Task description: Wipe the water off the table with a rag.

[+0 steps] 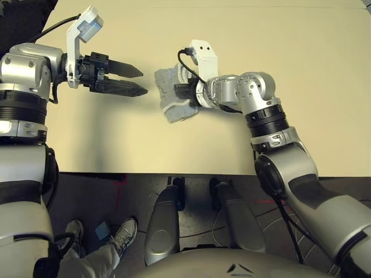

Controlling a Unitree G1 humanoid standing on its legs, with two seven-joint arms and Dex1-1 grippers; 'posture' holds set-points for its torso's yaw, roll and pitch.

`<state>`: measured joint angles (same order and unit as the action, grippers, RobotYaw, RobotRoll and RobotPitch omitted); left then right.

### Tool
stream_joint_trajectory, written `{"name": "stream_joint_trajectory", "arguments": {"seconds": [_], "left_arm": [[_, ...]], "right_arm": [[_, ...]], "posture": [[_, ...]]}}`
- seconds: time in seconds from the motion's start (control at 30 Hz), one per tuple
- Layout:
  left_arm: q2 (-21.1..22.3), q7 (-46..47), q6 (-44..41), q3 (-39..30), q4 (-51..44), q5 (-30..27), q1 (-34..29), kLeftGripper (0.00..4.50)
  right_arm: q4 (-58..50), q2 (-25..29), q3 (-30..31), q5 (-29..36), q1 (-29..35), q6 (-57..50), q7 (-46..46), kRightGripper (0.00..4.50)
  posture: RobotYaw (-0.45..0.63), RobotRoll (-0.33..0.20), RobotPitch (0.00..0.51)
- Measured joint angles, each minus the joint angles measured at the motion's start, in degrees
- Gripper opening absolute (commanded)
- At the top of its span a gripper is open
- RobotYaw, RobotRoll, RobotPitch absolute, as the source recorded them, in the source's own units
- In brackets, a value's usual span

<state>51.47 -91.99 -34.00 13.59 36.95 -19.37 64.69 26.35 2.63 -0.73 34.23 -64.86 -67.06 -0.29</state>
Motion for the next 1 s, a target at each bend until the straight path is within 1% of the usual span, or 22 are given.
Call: {"name": "stream_joint_trajectory", "arguments": {"seconds": [0.3,0.53,0.67,1.0], "left_arm": [[-0.2,0.0,0.0,0.0,-0.1,0.0,-0.6,4.50],[-1.0,0.0,0.0,-0.1,0.0,0.0,-0.6,4.50],[-1.7,0.0,0.2,-0.1,0.4,0.2,-0.5,4.50],[-5.7,1.4,3.9,-3.8,5.6,2.0,1.3,4.50]], "right_arm": [[0.5,8.9,-3.8,-2.3,-0.3,-3.5,0.4,0.00],[-5.9,16.3,-5.0,-3.3,3.5,-8.5,1.9,0.00],[-6.8,21.2,-5.1,-4.1,5.0,-9.2,3.6,0.00],[-4.6,31.9,-5.4,-8.9,7.3,-7.4,7.1,0.00]], "posture": [[-0.07,0.000,0.359],[-0.09,0.000,0.362],[-0.10,0.000,0.364],[-0.12,0.000,0.369]]}}
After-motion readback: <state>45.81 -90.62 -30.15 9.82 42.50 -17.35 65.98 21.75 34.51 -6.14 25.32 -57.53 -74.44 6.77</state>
